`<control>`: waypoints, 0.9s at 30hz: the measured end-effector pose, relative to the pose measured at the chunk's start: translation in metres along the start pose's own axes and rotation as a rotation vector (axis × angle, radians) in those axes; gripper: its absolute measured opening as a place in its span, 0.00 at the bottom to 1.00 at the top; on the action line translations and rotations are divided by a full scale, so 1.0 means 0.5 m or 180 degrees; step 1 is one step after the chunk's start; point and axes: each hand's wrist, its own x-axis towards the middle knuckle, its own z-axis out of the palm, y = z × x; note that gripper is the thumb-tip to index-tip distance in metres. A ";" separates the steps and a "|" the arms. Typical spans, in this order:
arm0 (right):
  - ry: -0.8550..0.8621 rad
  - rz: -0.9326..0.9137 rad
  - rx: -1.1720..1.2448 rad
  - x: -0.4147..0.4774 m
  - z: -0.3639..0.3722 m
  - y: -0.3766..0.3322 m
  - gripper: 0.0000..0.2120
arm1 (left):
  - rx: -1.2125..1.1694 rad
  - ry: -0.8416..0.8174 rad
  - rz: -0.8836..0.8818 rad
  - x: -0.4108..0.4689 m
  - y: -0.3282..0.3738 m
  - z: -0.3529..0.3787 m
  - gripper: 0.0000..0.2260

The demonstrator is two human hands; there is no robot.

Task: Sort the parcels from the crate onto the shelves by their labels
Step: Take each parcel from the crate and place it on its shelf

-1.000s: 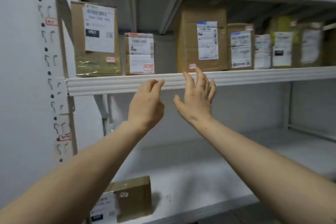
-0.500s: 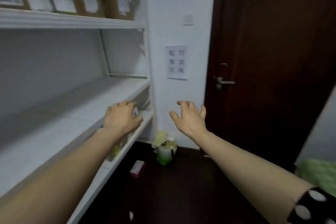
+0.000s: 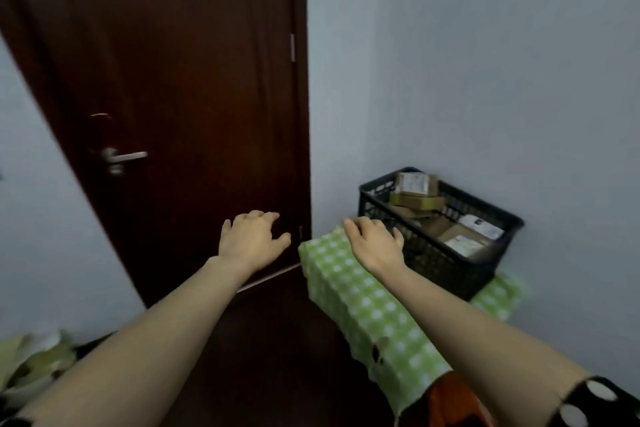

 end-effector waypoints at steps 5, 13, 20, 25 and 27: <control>0.0172 0.0644 0.0261 0.107 -0.065 0.208 0.21 | -0.0015 -0.0358 0.0520 0.169 0.192 0.098 0.27; 0.0465 0.1282 0.0714 0.317 -0.050 0.403 0.20 | -0.0056 -0.0626 0.1146 0.455 0.349 0.235 0.24; 0.0773 0.1680 0.0975 0.537 -0.051 0.463 0.17 | -0.0498 -0.0975 0.1464 0.714 0.414 0.317 0.18; 0.0656 0.1642 0.0792 0.667 -0.060 0.536 0.17 | -0.0497 -0.1189 0.1523 0.862 0.487 0.371 0.22; 0.0626 0.1598 0.0756 0.720 -0.061 0.570 0.16 | -0.0568 -0.1246 0.1479 0.903 0.506 0.400 0.20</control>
